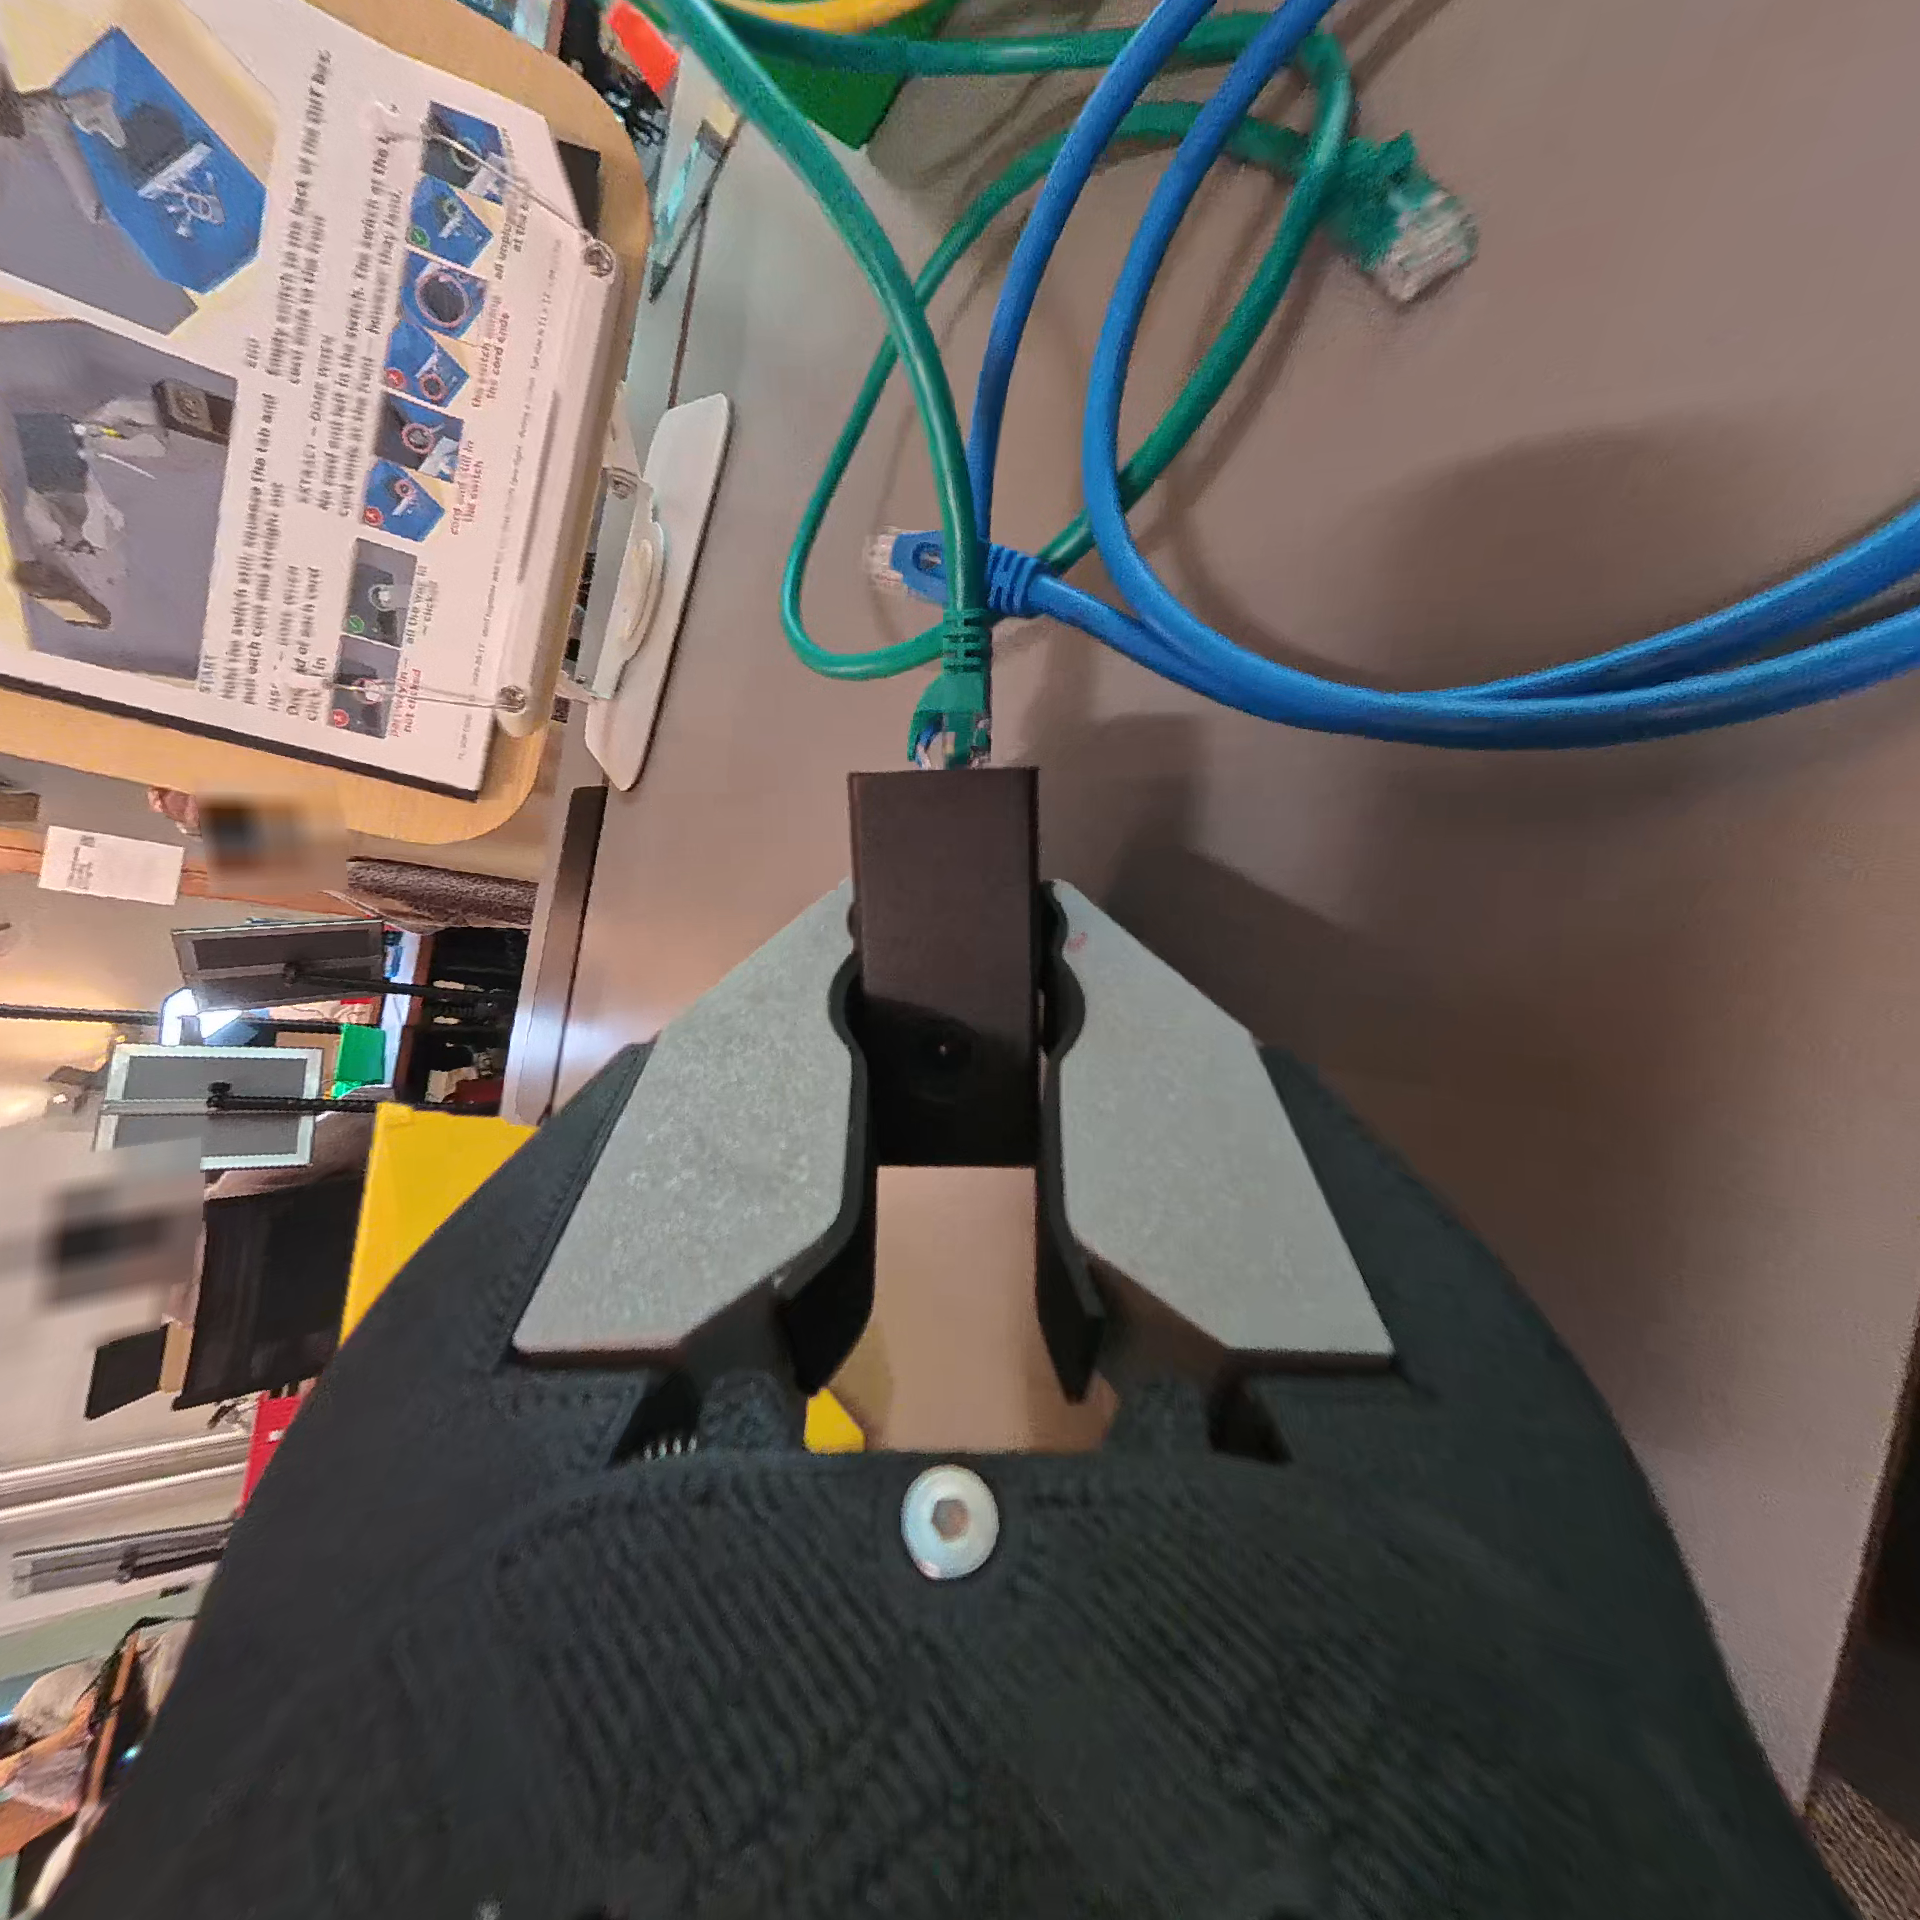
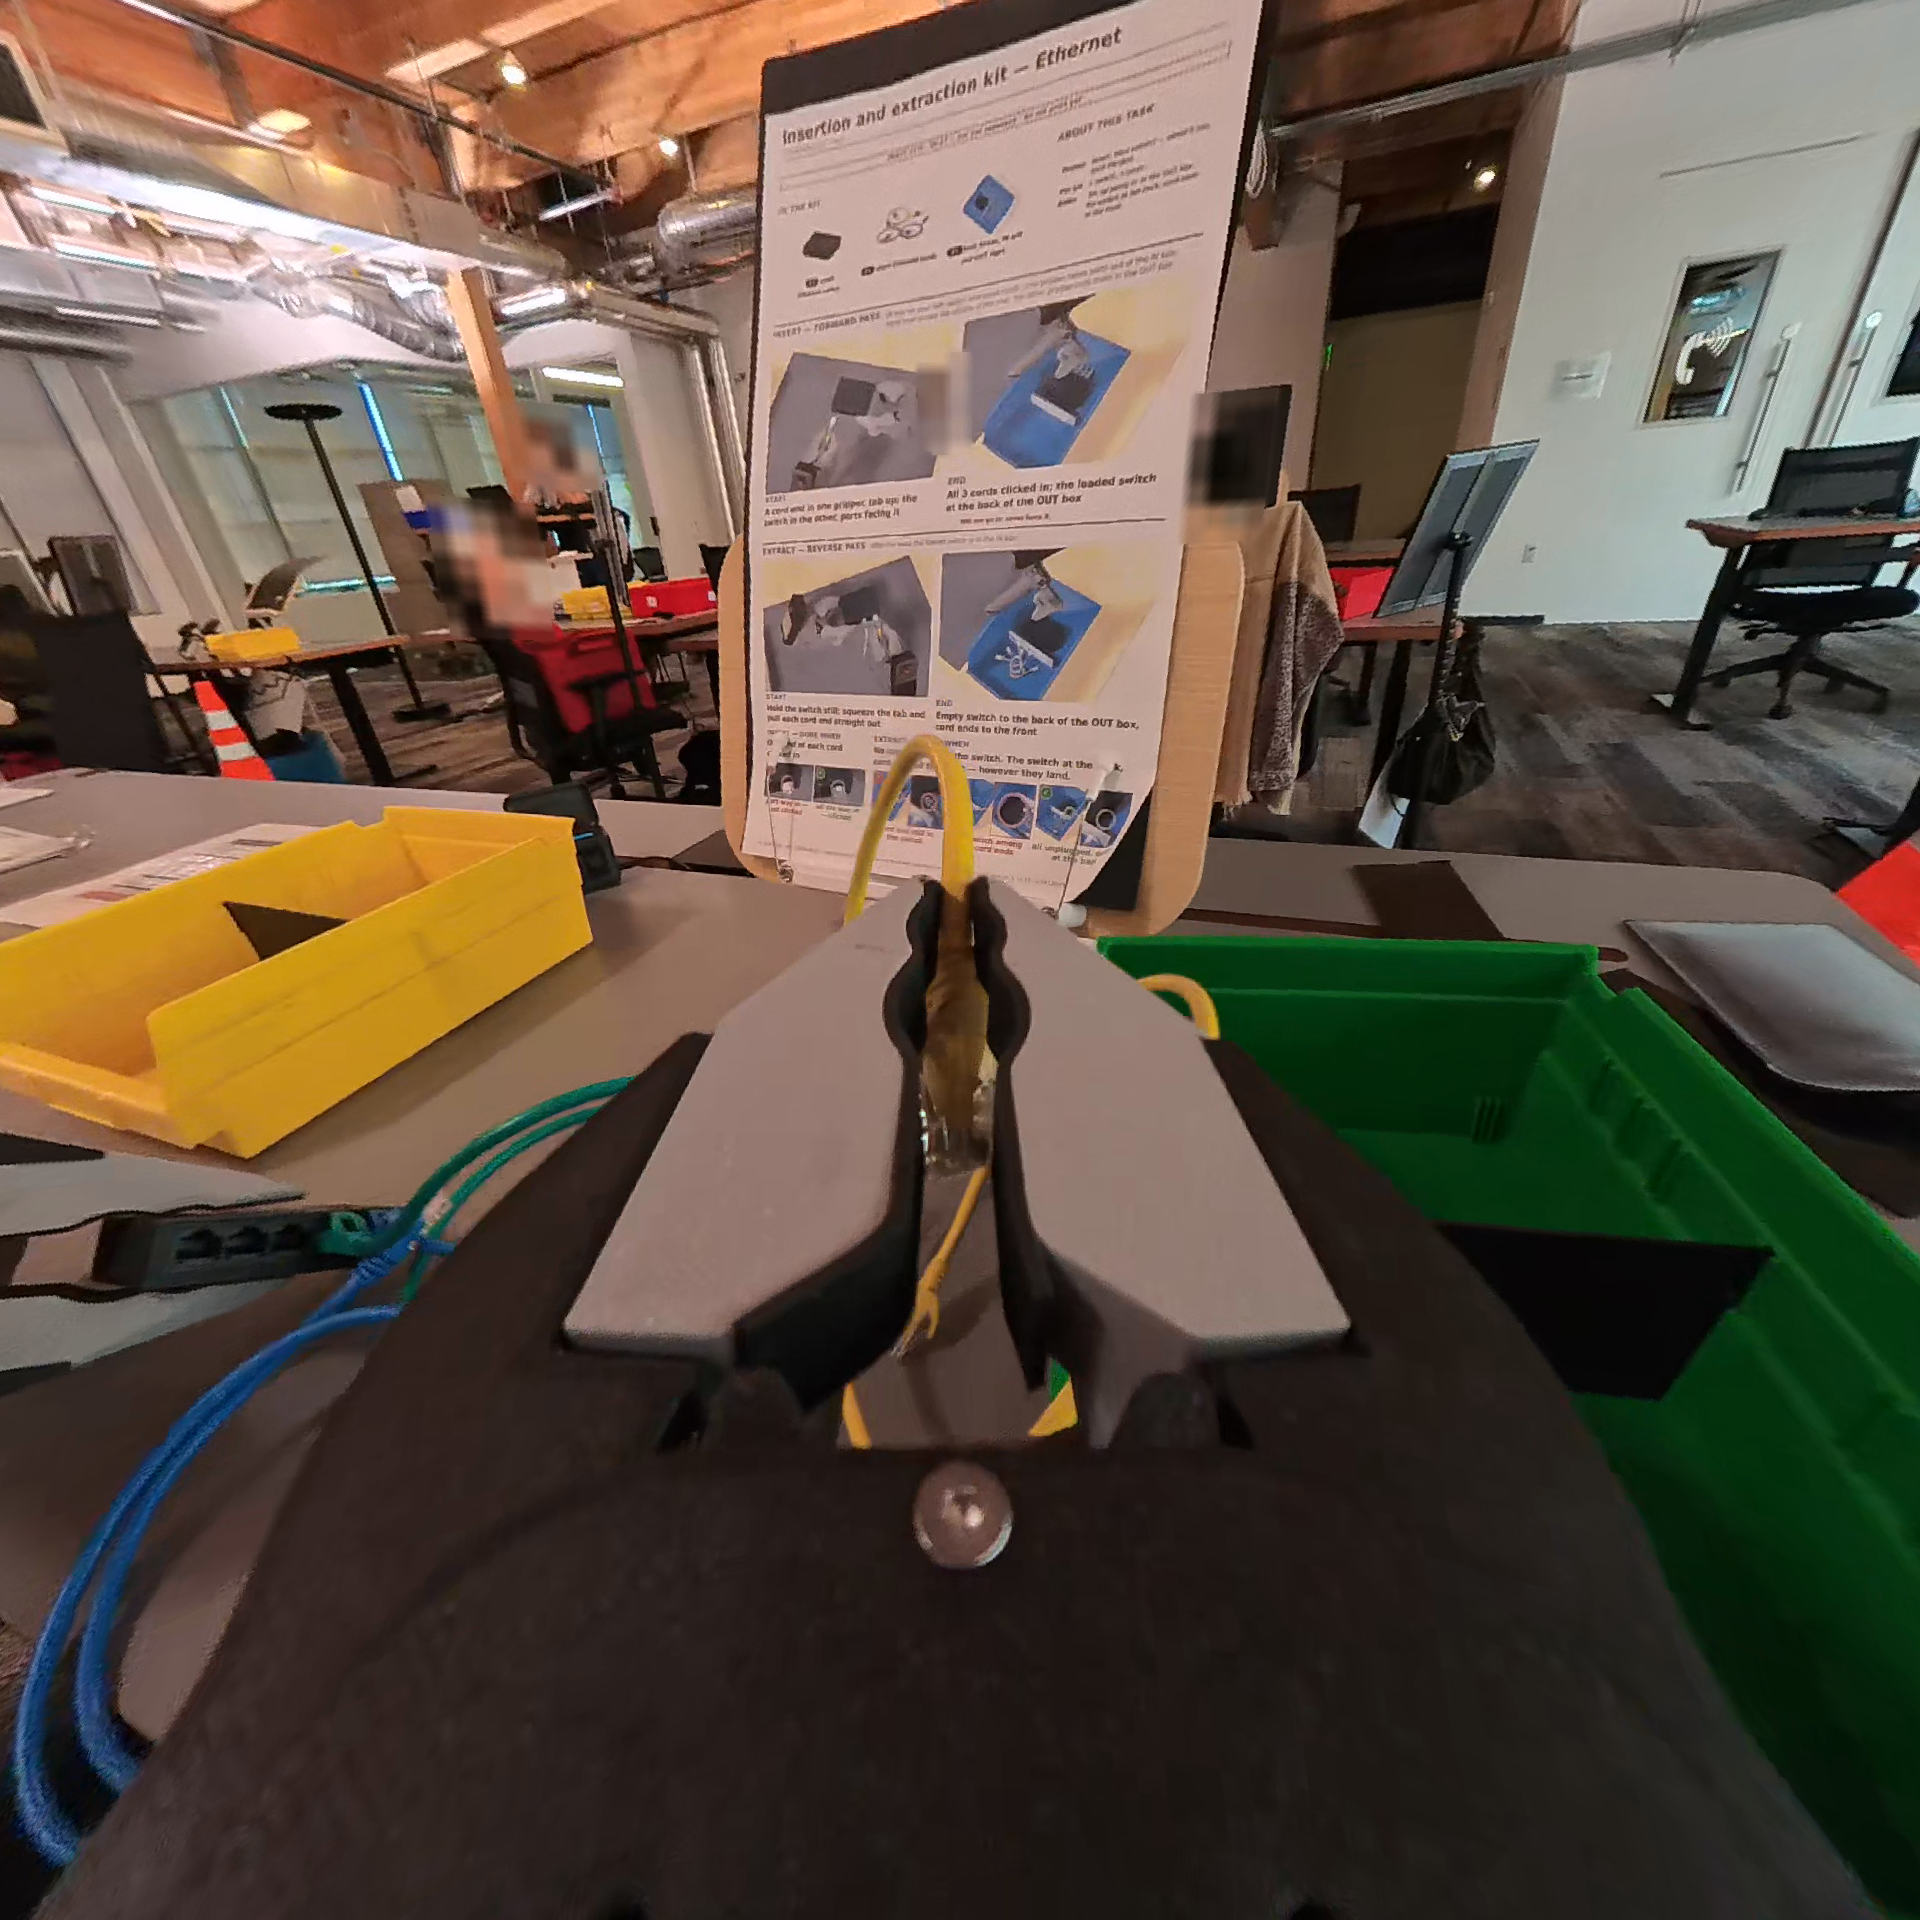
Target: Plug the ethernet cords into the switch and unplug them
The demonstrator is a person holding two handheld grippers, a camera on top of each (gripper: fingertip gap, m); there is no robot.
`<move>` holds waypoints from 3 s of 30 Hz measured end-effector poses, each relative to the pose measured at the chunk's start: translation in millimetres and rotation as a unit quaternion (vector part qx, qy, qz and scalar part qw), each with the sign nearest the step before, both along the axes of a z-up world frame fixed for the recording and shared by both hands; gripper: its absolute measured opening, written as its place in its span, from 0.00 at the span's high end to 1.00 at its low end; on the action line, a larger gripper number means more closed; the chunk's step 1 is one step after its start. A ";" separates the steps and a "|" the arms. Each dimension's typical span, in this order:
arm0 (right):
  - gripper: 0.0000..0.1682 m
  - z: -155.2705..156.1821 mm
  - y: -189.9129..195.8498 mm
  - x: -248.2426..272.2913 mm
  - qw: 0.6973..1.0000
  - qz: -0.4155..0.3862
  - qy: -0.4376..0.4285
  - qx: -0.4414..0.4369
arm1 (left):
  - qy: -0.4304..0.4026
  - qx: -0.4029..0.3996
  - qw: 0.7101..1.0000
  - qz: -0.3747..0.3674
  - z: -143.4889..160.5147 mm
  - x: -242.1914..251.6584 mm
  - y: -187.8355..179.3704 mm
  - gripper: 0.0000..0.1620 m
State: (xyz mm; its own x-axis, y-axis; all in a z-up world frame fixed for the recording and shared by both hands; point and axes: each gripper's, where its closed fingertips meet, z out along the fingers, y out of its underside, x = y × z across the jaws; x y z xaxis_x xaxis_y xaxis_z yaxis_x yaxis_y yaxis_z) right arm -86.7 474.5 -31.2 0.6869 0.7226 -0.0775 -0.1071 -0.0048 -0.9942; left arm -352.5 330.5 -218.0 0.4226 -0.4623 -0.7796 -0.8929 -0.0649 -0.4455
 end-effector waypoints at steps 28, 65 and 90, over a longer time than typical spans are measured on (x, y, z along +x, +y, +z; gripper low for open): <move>0.99 -183.9 -90.3 -114.0 0.864 0.290 -0.370 -0.181 | -0.007 0.009 0.995 0.102 12.4 -46.0 6.7 0.83; 0.85 -202.3 -129.2 -60.2 0.769 0.367 -0.504 -0.142 | 0.018 -0.009 0.997 0.080 -5.3 -44.9 6.9 0.84; 0.93 -100.2 -90.7 -69.2 0.903 0.315 -0.272 -0.108 | 0.025 -0.006 0.996 0.080 -5.8 -44.5 6.6 0.84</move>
State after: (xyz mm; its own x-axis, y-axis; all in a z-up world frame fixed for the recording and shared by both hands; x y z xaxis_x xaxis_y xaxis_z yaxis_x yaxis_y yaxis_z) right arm -156.0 383.9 -131.5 0.1234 0.9917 -0.0373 0.4888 -0.0934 -0.8674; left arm -397.0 337.1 -223.9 0.4521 -0.4018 -0.7963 -0.8919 -0.2125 -0.3992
